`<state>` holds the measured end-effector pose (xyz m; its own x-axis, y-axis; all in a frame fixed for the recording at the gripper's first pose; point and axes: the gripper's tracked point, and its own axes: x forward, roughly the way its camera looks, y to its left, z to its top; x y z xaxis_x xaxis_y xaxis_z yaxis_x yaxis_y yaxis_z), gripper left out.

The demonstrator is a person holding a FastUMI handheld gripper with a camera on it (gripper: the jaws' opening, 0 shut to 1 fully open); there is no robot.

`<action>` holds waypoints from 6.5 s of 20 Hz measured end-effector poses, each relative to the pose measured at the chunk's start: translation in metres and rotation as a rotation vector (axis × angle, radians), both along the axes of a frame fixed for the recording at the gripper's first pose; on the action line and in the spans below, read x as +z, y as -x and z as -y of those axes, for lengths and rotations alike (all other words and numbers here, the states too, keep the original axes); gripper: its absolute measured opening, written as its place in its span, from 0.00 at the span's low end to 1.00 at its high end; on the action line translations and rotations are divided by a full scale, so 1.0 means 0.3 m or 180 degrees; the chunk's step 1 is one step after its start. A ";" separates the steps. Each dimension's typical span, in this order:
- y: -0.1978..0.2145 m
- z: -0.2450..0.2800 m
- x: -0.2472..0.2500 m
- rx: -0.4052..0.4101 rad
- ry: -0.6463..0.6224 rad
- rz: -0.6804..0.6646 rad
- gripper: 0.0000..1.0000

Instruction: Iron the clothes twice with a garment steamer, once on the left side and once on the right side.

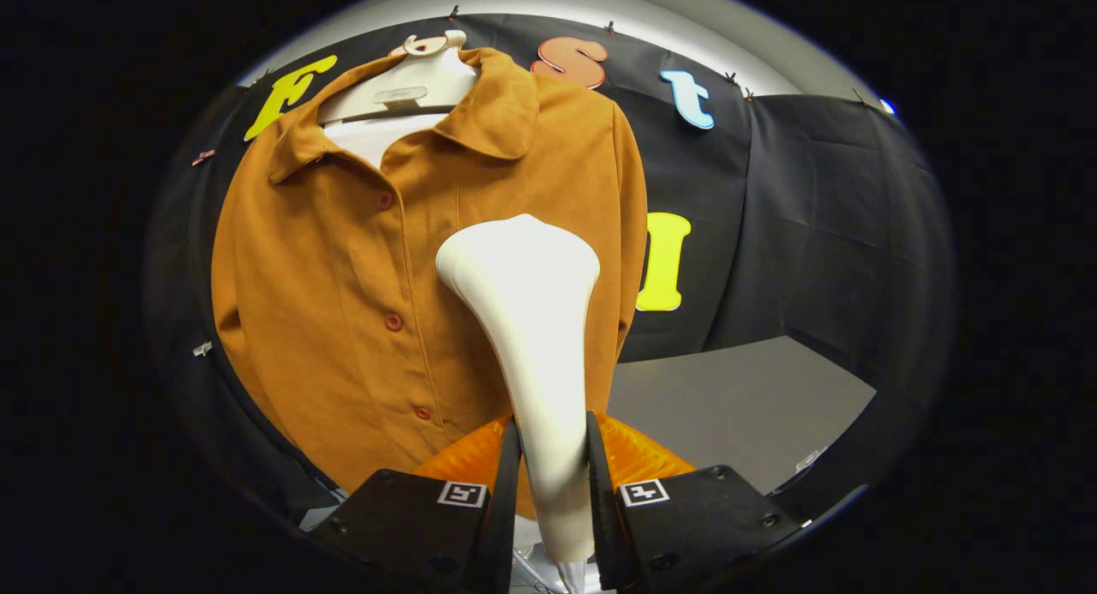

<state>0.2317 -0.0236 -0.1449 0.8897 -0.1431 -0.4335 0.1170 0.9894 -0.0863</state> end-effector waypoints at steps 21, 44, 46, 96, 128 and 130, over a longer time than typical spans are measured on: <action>0.187 0.034 -0.372 -0.0077 -0.0127 -0.0836 0.42; 0.099 -0.547 0.180 0.0551 -0.0164 0.0104 0.42; 0.087 -0.560 0.158 0.0535 -0.0111 0.0070 0.42; 0.378 -0.114 0.125 0.0138 -0.0202 -0.0082 0.42; 0.412 -0.035 0.432 0.0245 -0.0182 0.0716 0.42; 0.413 -0.032 0.434 0.0237 -0.0174 0.0722 0.42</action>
<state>0.1077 -0.0141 -0.0147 0.9724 -0.0553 -0.2266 0.0539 0.9985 -0.0123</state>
